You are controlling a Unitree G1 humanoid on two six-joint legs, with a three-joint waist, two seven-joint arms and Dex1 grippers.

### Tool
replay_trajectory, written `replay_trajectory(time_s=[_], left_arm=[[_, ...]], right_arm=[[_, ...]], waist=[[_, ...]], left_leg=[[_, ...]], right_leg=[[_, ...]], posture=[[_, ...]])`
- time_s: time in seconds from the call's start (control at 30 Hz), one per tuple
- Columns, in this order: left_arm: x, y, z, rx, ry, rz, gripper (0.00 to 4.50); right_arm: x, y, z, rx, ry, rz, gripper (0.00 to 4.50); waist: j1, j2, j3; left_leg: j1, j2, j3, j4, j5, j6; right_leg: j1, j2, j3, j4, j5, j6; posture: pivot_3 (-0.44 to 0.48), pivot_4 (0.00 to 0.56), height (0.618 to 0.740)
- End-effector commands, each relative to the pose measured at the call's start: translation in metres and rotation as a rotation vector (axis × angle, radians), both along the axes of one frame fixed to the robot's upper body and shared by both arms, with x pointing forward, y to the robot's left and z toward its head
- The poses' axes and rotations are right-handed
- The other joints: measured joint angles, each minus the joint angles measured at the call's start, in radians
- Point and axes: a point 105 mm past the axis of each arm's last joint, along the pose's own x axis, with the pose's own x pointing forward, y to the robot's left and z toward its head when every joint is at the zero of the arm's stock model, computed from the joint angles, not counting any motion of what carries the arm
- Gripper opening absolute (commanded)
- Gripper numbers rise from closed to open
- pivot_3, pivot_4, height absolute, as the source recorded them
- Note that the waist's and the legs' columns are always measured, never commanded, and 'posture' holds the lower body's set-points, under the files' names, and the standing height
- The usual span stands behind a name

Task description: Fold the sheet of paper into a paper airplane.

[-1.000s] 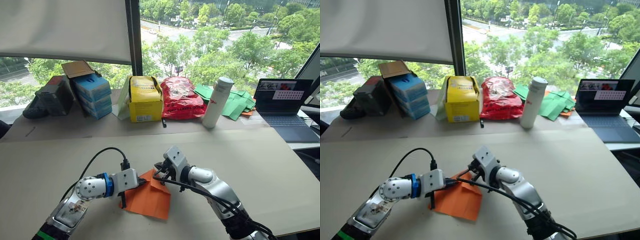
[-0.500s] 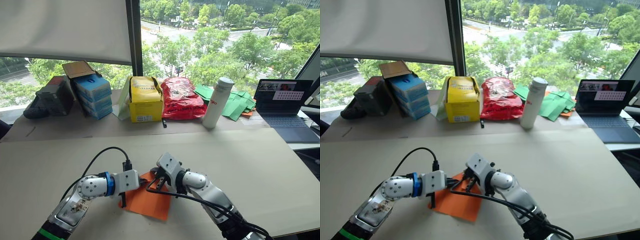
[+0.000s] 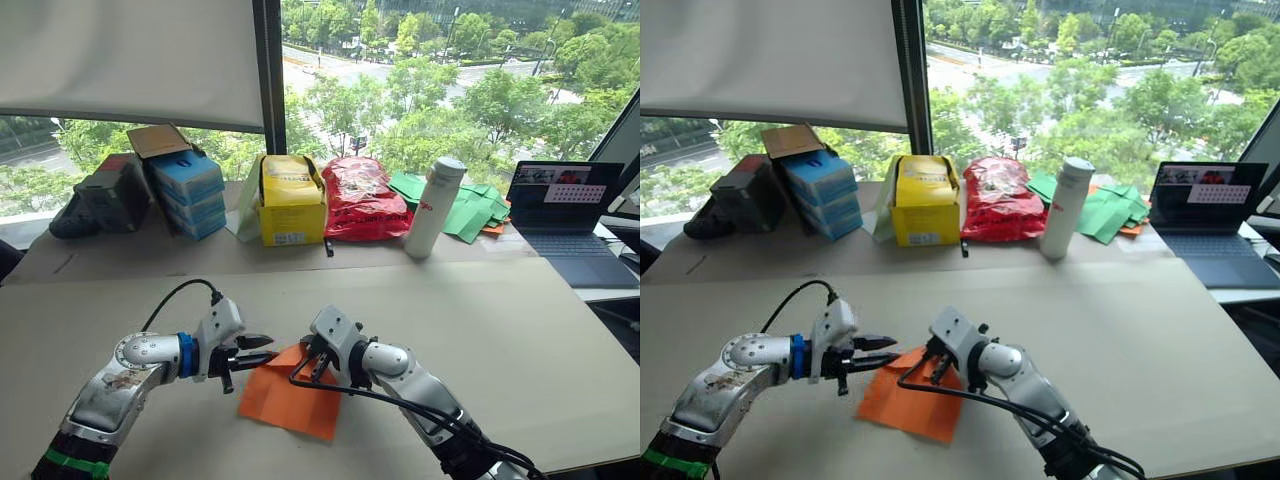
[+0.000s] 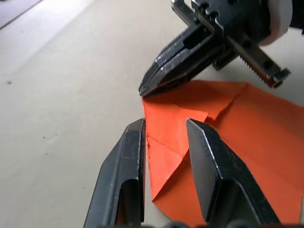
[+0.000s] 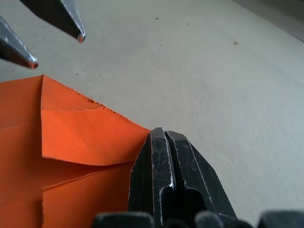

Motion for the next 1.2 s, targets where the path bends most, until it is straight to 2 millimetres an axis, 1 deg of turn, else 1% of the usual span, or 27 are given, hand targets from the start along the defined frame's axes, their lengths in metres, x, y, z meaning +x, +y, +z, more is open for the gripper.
replay_trajectory(time_s=[0.03,0.07,0.1,0.27,0.33,0.47,0.57,0.63,0.77,0.87,1.0,1.2], left_arm=[[0.006,-0.005,0.003,-0.069,0.049,0.018,0.6],[0.006,-0.007,0.003,-0.076,0.058,0.013,0.22],[0.008,-0.011,-0.002,-0.06,0.06,0.018,0.01],[0.02,-0.029,-0.023,0.011,0.051,0.04,0.01],[0.022,-0.032,-0.027,0.031,0.043,0.044,0.01],[0.023,-0.037,-0.049,0.144,0.019,0.039,0.01],[0.021,-0.035,-0.058,0.196,0.019,0.036,0.01],[0.017,-0.035,-0.064,0.22,0.038,0.02,0.01],[0.012,-0.029,-0.077,0.267,0.071,0.016,0.01],[0.01,-0.026,-0.081,0.284,0.084,0.016,0.01],[0.0,-0.017,-0.084,0.314,0.094,-0.001,0.01],[-0.007,0.0,-0.086,0.353,0.099,0.022,0.01]], right_arm=[[-0.002,-0.004,-0.014,-0.044,0.043,-0.017,0.0],[-0.002,-0.004,-0.014,-0.044,0.042,-0.017,0.0],[-0.001,-0.004,-0.013,-0.044,0.041,-0.018,0.0],[-0.001,-0.003,-0.012,-0.046,0.038,-0.024,0.0],[-0.001,-0.003,-0.012,-0.048,0.037,-0.024,0.0],[-0.002,-0.004,-0.011,-0.054,0.033,-0.025,0.0],[-0.002,-0.004,-0.01,-0.056,0.031,-0.026,0.0],[-0.002,-0.004,-0.009,-0.057,0.03,-0.026,0.0],[-0.003,-0.002,-0.008,-0.056,0.029,-0.022,0.0],[-0.003,-0.001,-0.008,-0.056,0.029,-0.021,0.0],[-0.002,-0.001,-0.008,-0.056,0.03,-0.023,0.0],[-0.002,0.0,-0.009,-0.058,0.031,-0.02,0.0]], waist=[[0.0,0.0,0.0],[0.0,0.0,0.0],[-0.001,0.0,0.0],[0.001,0.0,0.0],[0.001,0.0,0.0],[0.001,0.0,0.0],[0.003,-0.001,0.0],[0.004,-0.001,0.0],[0.004,0.0,-0.001],[0.002,-0.001,-0.001],[-0.004,0.0,-0.001],[-0.005,0.0,-0.001]], left_leg=[[0.001,0.0,0.0,0.0,0.0,0.0],[0.001,-0.001,0.0,0.0,0.001,-0.002],[0.001,-0.001,0.0,0.0,0.003,-0.005],[0.0,-0.001,0.001,0.0,0.004,-0.006],[0.0,-0.001,0.001,0.0,0.003,-0.005],[0.0,-0.001,0.001,0.0,0.003,-0.004],[0.0,-0.001,0.0,0.0,0.002,-0.004],[0.0,-0.001,0.0,0.0,0.0,0.0],[0.001,-0.001,0.0,0.0,0.0,0.0],[0.002,-0.001,0.0,0.0,0.0,0.0],[0.003,0.0,0.0,-0.001,0.0,0.0],[0.004,0.0,0.001,-0.002,0.0,0.0]], right_leg=[[0.001,0.0,0.0,0.0,0.0,0.0],[0.001,0.0,0.001,0.0,0.0,0.0],[0.001,0.0,0.001,0.0,0.0,0.0],[0.001,0.001,0.001,0.0,0.0,0.0],[0.0,0.001,0.001,0.0,0.0,0.0],[0.0,0.0,0.003,0.0,0.0,0.0],[0.0,0.0,0.004,0.0,0.0,0.0],[0.0,-0.001,0.005,0.0,0.0,0.0],[0.001,-0.001,0.006,0.0,0.0,0.0],[0.001,-0.001,0.007,0.0,0.0,0.0],[0.001,-0.001,0.008,0.0,0.0,0.0],[0.002,-0.002,0.009,0.0,-0.001,-0.001]], posture=[[0.0,0.15,0.74],[0.0,0.15,0.74],[0.0,0.15,0.74],[0.0,0.15,0.74],[0.0,0.15,0.74],[0.0,0.15,0.74],[0.0,0.15,0.74],[0.0,0.15,0.74],[0.0,0.15,0.74],[0.0,0.15,0.74],[0.0,0.15,0.74],[0.0,0.15,0.74]])
